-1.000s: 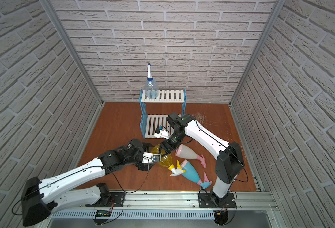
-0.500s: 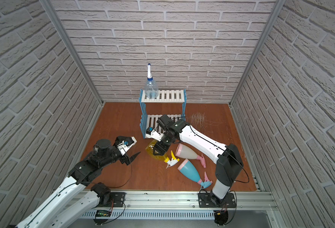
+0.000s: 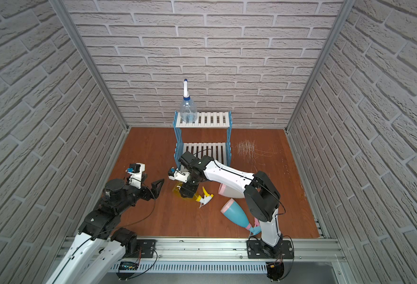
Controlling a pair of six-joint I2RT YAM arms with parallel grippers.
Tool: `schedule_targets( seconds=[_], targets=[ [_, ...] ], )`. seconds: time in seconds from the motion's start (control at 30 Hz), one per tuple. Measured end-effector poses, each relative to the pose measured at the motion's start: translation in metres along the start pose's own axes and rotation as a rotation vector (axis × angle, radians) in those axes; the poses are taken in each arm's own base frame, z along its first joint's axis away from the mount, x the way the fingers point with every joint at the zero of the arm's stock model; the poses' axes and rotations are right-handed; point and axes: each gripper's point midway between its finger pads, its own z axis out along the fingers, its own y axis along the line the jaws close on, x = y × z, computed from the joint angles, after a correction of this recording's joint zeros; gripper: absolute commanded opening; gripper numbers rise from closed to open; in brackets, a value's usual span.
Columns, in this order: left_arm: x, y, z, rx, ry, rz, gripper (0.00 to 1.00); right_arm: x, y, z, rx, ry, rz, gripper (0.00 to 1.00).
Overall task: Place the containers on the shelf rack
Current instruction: Place the container at the center of the board.
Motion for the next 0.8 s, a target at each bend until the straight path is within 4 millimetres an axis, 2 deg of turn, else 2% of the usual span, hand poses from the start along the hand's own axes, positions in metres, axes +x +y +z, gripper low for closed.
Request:
schedule_targets(
  seconds=[0.27,0.37,0.5,0.57,0.63,0.8],
  targets=[
    [0.012,0.013,0.005,-0.061,0.054,-0.141,0.98,0.002,0.008,0.027,0.017,0.017,-0.036,0.91],
    [0.019,0.017,0.011,-0.080,0.087,-0.176,0.98,0.004,0.008,0.032,0.026,0.018,-0.029,0.98],
    [0.024,0.024,0.014,-0.109,0.110,-0.228,0.98,0.003,0.007,0.034,0.042,-0.012,0.014,0.99],
    [0.025,0.026,0.016,-0.115,0.119,-0.253,0.98,0.003,0.008,0.027,0.054,-0.036,0.056,0.99],
    [0.029,0.024,0.019,-0.106,0.138,-0.281,0.98,0.000,0.009,0.011,0.075,-0.083,0.110,0.99],
    [0.045,0.015,0.036,-0.048,0.237,-0.336,0.98,-0.012,0.017,-0.060,0.121,-0.280,0.311,0.97]
  ],
)
